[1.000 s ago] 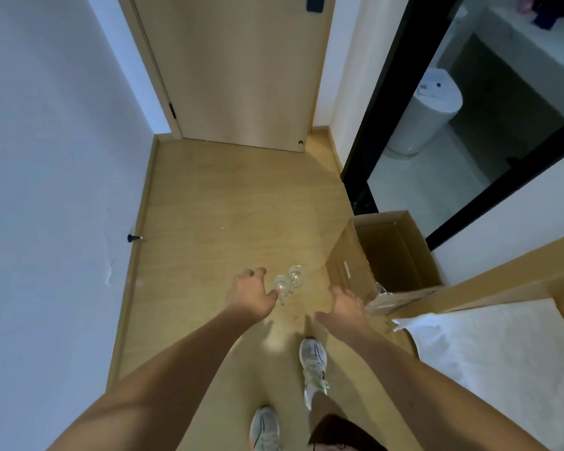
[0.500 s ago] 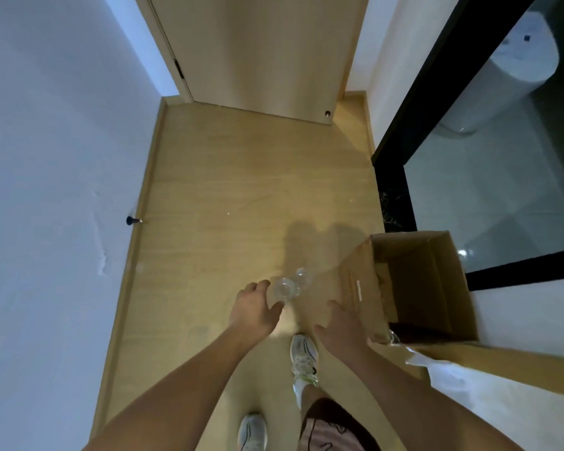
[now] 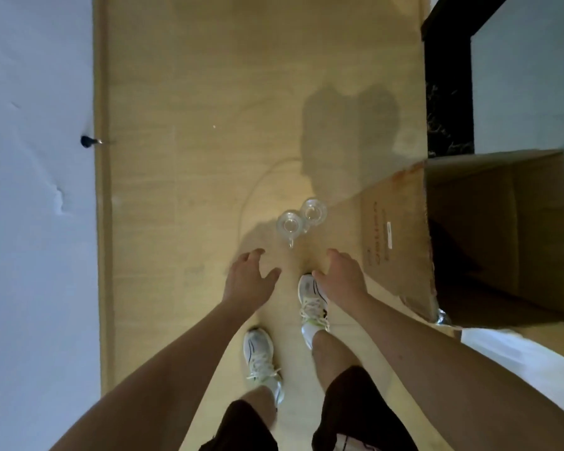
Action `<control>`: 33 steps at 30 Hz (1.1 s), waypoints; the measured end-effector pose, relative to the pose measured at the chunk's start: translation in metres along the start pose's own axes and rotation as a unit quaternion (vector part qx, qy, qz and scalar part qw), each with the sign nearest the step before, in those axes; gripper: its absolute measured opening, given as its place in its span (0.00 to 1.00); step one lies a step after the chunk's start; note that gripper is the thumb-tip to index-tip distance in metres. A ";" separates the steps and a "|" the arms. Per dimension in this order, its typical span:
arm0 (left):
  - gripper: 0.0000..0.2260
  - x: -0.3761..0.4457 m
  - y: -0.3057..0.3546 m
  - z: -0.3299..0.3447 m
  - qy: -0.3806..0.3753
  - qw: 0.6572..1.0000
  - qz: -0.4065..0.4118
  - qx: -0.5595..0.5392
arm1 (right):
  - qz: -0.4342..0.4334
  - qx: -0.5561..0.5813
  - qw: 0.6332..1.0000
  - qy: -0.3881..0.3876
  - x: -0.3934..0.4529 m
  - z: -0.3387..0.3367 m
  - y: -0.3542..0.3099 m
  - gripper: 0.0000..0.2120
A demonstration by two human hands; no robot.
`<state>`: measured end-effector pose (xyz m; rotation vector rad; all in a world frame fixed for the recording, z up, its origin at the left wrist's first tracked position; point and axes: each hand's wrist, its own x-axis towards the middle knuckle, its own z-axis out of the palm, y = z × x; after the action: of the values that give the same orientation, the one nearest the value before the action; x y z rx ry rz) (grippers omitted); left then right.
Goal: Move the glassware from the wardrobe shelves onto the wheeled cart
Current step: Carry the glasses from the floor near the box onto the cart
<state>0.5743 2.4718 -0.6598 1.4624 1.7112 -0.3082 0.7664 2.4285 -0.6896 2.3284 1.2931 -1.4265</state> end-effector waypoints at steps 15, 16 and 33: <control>0.25 0.178 -0.095 0.184 -0.010 0.993 -0.032 -0.111 | 0.033 0.077 0.996 0.041 0.200 0.155 0.085 0.23; 0.25 0.192 -0.102 0.194 -0.011 0.993 -0.037 -0.111 | 0.035 0.090 0.994 0.045 0.215 0.163 0.088 0.23; 0.04 0.307 -0.103 0.280 -0.133 0.874 -0.114 -0.454 | 0.017 0.588 0.806 -0.063 0.324 0.220 0.090 0.15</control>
<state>0.6135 2.4703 -1.0854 0.4990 1.4712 0.1703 0.7442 2.4574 -1.0895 2.6562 0.2126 -2.8451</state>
